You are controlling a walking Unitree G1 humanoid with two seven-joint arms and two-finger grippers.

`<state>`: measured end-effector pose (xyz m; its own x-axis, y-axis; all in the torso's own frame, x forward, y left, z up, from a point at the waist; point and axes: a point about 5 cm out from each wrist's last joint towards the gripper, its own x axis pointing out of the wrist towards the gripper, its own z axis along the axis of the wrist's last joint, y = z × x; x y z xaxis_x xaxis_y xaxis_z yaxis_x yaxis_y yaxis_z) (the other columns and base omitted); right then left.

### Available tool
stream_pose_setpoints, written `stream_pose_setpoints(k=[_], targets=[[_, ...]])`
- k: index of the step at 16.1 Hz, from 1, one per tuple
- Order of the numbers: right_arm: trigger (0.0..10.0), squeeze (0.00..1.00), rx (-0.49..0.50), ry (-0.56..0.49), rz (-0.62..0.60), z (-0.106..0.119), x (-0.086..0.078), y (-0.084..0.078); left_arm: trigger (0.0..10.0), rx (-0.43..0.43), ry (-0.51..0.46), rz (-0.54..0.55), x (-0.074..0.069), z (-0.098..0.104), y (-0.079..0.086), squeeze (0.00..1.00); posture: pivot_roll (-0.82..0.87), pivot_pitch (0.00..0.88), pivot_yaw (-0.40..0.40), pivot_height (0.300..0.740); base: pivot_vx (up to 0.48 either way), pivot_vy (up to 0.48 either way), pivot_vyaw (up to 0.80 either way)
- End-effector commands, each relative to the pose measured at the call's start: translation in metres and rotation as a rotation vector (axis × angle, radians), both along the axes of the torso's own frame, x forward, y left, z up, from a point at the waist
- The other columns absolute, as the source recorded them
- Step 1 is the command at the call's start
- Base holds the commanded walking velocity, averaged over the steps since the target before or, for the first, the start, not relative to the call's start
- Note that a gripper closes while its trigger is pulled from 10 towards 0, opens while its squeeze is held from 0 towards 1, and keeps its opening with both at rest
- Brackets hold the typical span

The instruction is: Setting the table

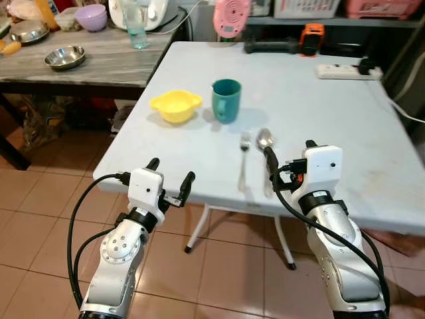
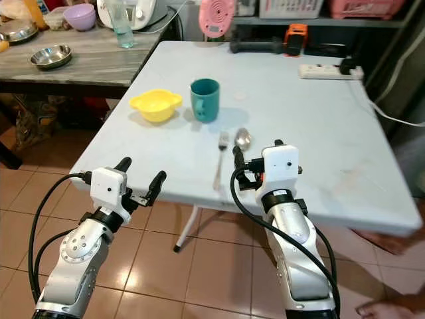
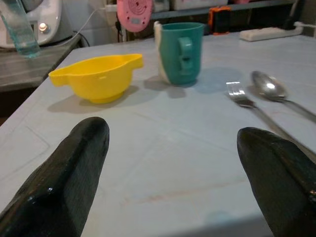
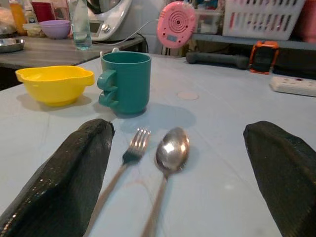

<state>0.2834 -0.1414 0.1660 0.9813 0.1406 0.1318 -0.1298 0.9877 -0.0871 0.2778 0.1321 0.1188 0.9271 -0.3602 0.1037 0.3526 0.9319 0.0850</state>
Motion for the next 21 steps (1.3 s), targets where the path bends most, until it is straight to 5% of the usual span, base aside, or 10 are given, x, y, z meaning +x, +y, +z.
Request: stream_pose_setpoints(k=[1, 4, 13, 21], targets=[[10.0, 0.0, 0.003, -0.01, 0.011, 0.0018, -0.0008, 0.0029, 10.0, -0.001, 0.006, -0.007, -0.0014, -0.0016, 0.0007, 0.0, -0.06, 0.107, 0.067, 0.74, 0.48, 0.0, 0.0], [10.0, 0.0, 0.004, -0.009, 0.011, 0.0014, -0.0012, 0.0034, 10.0, -0.004, 0.011, -0.009, -0.0017, -0.002, 0.0004, 0.0, -0.06, 0.108, 0.068, 0.74, 0.466, 0.0, 0.0], [10.0, 0.0, 0.004, 0.005, 0.006, -0.002, -0.0039, 0.0027, 10.0, -0.012, 0.051, -0.019, -0.0046, -0.0062, -0.0018, 0.0, -0.06, 0.119, 0.071, 0.74, 0.0, 0.0, 0.0], [10.0, 0.0, 0.005, 0.0, 0.013, -0.001, -0.0016, 0.0045, 10.0, -0.013, 0.054, -0.015, -0.0034, -0.0051, -0.0003, 0.0, -0.05, 0.11, 0.066, 0.74, 0.0, 0.308, 0.0]])
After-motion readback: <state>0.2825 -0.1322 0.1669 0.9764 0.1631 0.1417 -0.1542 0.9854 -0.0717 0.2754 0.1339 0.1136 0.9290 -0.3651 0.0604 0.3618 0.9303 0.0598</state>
